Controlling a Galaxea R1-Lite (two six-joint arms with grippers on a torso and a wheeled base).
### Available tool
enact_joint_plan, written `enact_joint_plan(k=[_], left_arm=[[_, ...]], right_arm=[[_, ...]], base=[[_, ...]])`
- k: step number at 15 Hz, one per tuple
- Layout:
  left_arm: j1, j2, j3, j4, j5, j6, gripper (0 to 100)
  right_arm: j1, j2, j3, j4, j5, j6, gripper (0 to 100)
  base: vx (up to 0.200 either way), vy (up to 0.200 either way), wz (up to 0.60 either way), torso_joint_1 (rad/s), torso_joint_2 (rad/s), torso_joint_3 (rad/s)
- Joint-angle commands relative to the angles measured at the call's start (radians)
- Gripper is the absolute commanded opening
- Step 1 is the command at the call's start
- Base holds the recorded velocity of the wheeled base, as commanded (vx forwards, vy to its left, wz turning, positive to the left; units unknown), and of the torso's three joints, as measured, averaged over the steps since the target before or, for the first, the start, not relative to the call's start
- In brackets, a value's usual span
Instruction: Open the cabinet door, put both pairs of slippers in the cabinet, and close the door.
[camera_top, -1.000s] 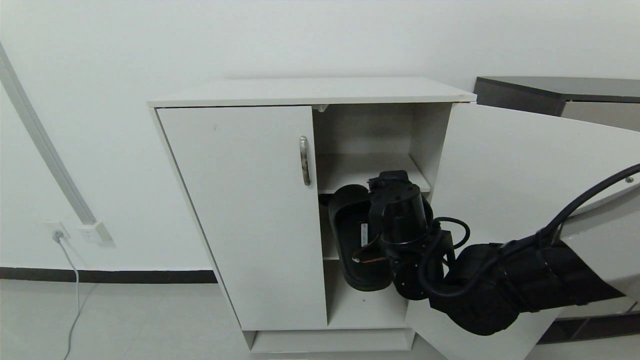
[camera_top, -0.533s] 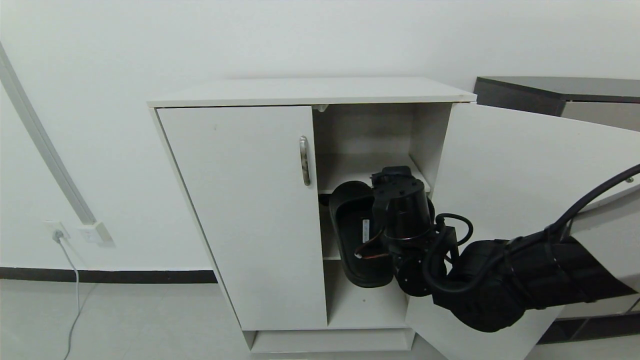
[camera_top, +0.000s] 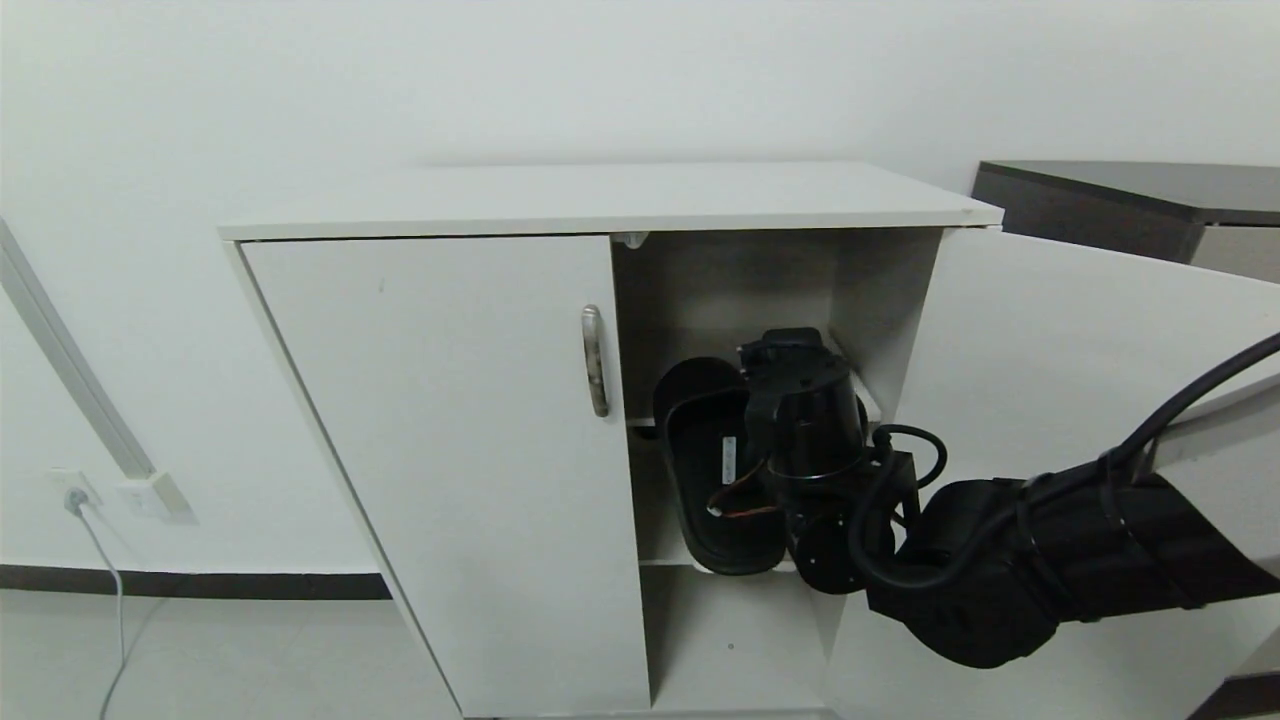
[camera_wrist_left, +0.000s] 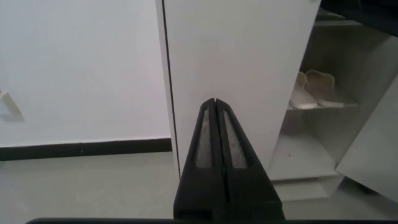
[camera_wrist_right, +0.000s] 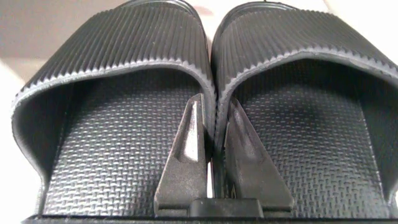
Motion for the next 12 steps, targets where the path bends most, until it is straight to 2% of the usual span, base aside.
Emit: enact_joint_plan(k=[1,5,9,12], left_arm=[[0.0,0.0,0.0,0.0,0.0,0.0,0],[0.0,0.0,0.0,0.0,0.002,0.0,0],[0.0,0.0,0.0,0.0,0.002,0.0,0],[0.0,0.0,0.0,0.0,0.0,0.0,0]], right_arm=[[-0.001,-0.001,0.006,0.001,0.0,0.0,0],[-0.002,0.019,0.0,-0.018,0.003,0.001,0],[-0.018,0.04,-0.031,-0.026,0.079,-0.005,0],[-0.05,0.074,-0.144,0.085,0.102,-0.002,0]], base=[[0.2,0.0,0.0,0.002,0.01,0.002],[0.0,0.0,0.0,0.0,0.0,0.0],[0.0,0.0,0.0,0.0,0.0,0.0],[0.0,0.0,0.0,0.0,0.0,0.0]])
